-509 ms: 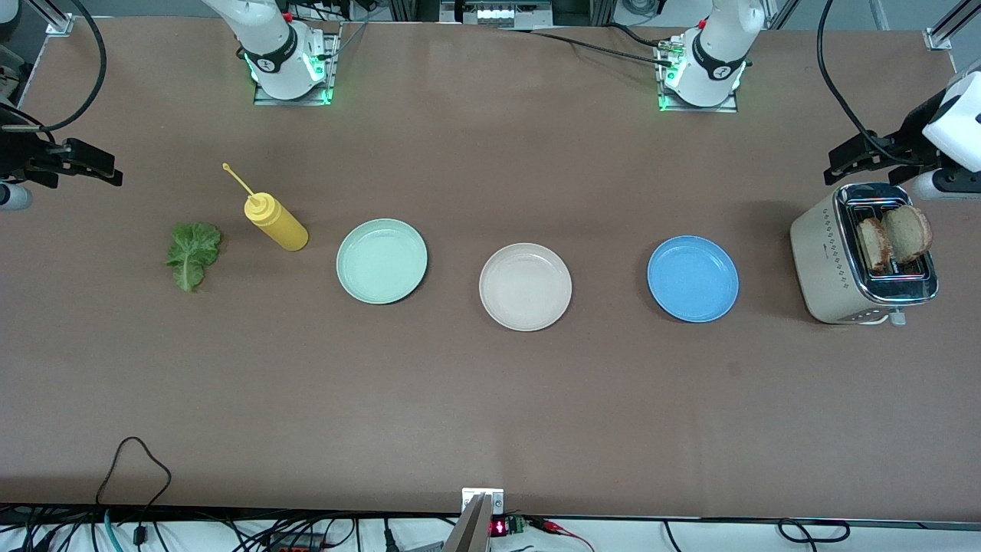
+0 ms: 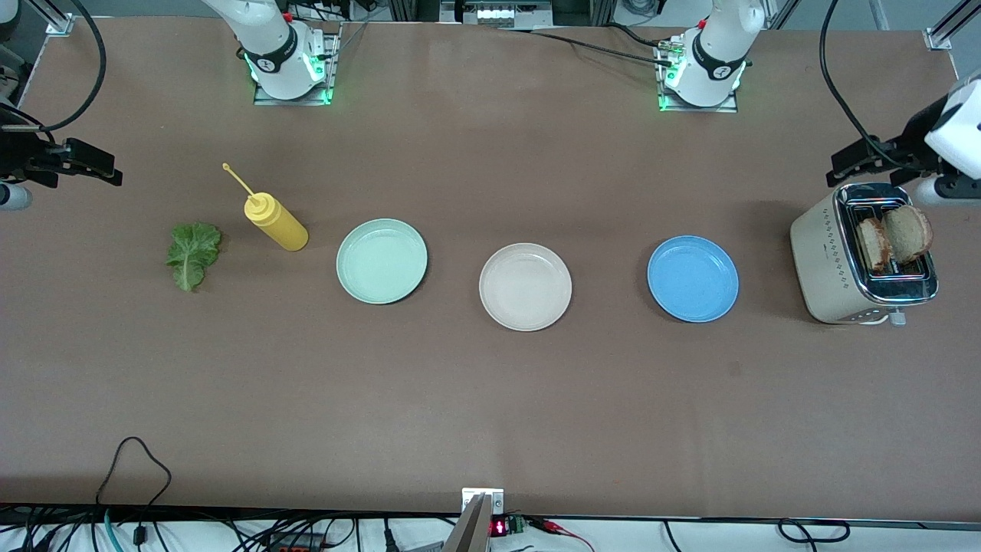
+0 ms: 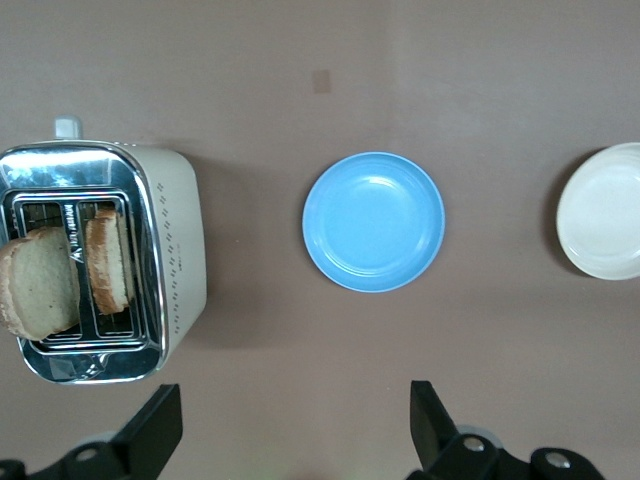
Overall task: Make sandwich in beige plate with both arms
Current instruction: 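Reach the left gripper into the toaster and grasp a bread slice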
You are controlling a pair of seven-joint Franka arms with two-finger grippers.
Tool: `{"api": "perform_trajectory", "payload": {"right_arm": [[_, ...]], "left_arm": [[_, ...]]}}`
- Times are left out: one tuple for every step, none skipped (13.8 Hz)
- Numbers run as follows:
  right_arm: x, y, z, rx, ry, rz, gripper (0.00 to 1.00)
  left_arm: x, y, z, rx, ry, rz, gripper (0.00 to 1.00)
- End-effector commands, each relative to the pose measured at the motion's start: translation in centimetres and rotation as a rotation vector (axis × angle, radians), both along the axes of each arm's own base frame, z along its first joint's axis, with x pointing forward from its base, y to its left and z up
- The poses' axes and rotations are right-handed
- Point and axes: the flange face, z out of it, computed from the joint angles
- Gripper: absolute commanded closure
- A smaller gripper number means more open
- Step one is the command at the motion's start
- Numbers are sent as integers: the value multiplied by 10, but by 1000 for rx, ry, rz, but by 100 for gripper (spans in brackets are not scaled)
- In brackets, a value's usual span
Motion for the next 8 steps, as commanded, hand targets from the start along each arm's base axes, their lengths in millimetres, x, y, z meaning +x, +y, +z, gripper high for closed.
{"api": "perform_trajectory", "payload": {"right_arm": [[0,-2,4,0,4,-12,0],[0,-2,3,0,5,-12,0],[0,-1,3,0,5,-10,0],[0,-1,3,0,5,-10,0],[0,-1,3,0,5,-10,0],[1,0,2,0,7,-9,0],[1,-1,2,0,7,-10,0],[1,-1,2,0,7,-10,0]], "left_arm": [[20,34,-40,11,46,45,0],[26,55,-57,8,60,65,0],[32,68,-75,-2,72,38,0],[39,73,-95,-10,84,9,0],[40,91,-106,-14,91,31,0],[41,100,-117,-17,108,44,0],[42,107,-130,-15,120,54,0],[41,128,-145,21,147,66,0]]}}
